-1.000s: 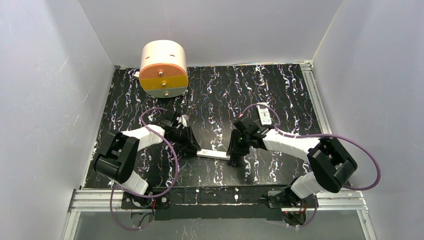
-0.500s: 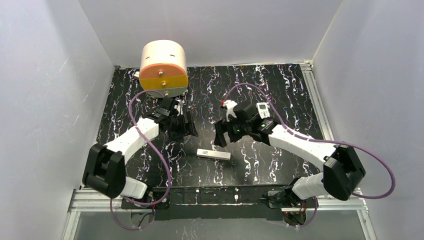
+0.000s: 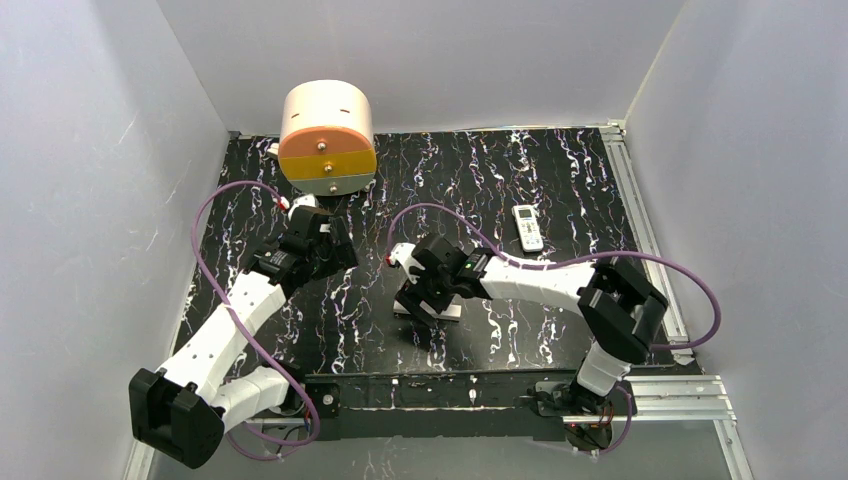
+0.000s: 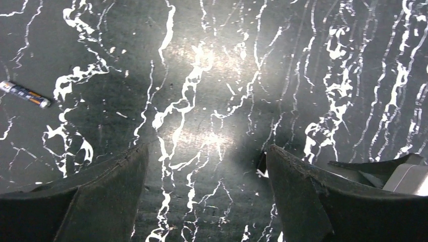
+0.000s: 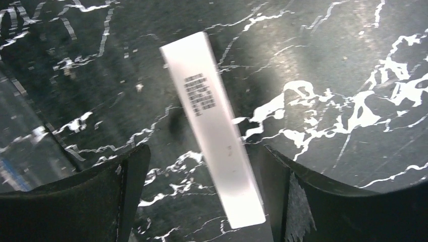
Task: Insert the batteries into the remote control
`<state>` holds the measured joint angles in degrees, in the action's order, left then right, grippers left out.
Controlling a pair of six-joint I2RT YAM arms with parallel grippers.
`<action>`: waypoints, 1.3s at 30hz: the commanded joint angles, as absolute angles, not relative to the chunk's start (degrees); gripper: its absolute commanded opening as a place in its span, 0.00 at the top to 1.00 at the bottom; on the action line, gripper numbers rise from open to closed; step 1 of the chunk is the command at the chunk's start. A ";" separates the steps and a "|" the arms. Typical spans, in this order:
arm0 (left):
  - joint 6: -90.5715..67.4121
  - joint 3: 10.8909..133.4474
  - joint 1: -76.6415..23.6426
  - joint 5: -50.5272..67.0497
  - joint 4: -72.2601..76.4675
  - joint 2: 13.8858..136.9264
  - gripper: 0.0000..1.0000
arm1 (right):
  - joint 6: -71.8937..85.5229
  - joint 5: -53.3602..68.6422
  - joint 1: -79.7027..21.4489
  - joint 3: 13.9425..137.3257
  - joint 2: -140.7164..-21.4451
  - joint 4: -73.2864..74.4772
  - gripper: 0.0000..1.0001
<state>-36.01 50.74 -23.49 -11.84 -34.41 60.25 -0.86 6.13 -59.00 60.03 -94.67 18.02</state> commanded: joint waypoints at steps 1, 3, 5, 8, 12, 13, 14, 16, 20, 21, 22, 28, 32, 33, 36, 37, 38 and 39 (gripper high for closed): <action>-36.83 49.98 -23.22 -17.34 -37.59 59.02 0.16 | -4.30 0.55 -59.45 63.08 -96.88 18.03 0.16; -36.97 50.26 -23.17 -17.14 -37.60 58.78 0.15 | -5.26 0.24 -60.25 63.42 -97.87 18.57 0.20; -36.83 50.25 -23.20 -16.46 -36.79 58.06 0.13 | -6.59 -1.64 -61.51 63.92 -98.77 19.59 0.26; -37.00 50.29 -23.17 -16.35 -35.85 56.47 0.11 | -7.50 -2.89 -62.93 64.20 -99.97 20.12 0.34; -36.93 51.29 -23.08 -16.84 -36.18 55.17 0.04 | -6.25 -6.20 -63.01 65.06 -101.62 20.49 0.55; -36.79 51.58 -23.05 -17.08 -36.54 55.03 0.03 | -5.20 -7.84 -63.02 65.16 -101.62 19.99 0.60; -36.62 51.97 -23.04 -17.24 -36.83 54.95 0.02 | -4.25 -10.26 -63.02 65.07 -101.49 19.37 0.64; -36.08 52.72 -23.11 -17.49 -37.57 54.84 0.02 | -2.29 -15.90 -62.82 64.92 -101.07 18.02 0.70; -33.78 54.14 -23.08 -16.28 -37.72 54.43 0.01 | 4.98 -24.91 -58.68 65.68 -100.76 17.09 0.71; -33.35 54.45 -23.07 -15.83 -37.71 54.26 0.01 | 7.24 -26.69 -56.83 65.81 -100.69 16.98 0.71; -32.85 54.67 -23.06 -15.25 -37.75 54.23 0.02 | 9.84 -28.50 -55.06 65.95 -100.74 16.95 0.71; -32.08 55.77 -23.04 -12.02 -37.63 54.05 0.02 | 20.04 -28.16 -44.96 69.13 -104.62 18.86 0.70; -31.58 55.98 -23.03 -8.83 -37.26 53.72 0.01 | 22.28 -26.52 -42.28 72.39 -108.67 20.31 0.67; -31.29 56.11 -23.09 -7.44 -37.06 53.70 0.02 | 22.30 -25.72 -41.98 73.23 -109.58 20.63 0.65; -30.73 56.41 -23.04 -4.90 -37.05 53.56 0.01 | 22.28 -24.05 -41.80 74.79 -111.53 21.76 0.60; -30.68 56.47 -23.11 -4.98 -37.07 53.41 0.01 | 22.35 -23.53 -41.75 74.61 -111.64 21.61 0.58; -30.63 56.50 -23.06 -5.16 -37.16 53.17 0.01 | 22.53 -23.00 -41.75 74.39 -111.51 21.38 0.56; -30.47 56.54 -23.04 -5.26 -37.29 52.99 0.01 | 22.71 -22.34 -41.70 74.17 -111.28 21.28 0.55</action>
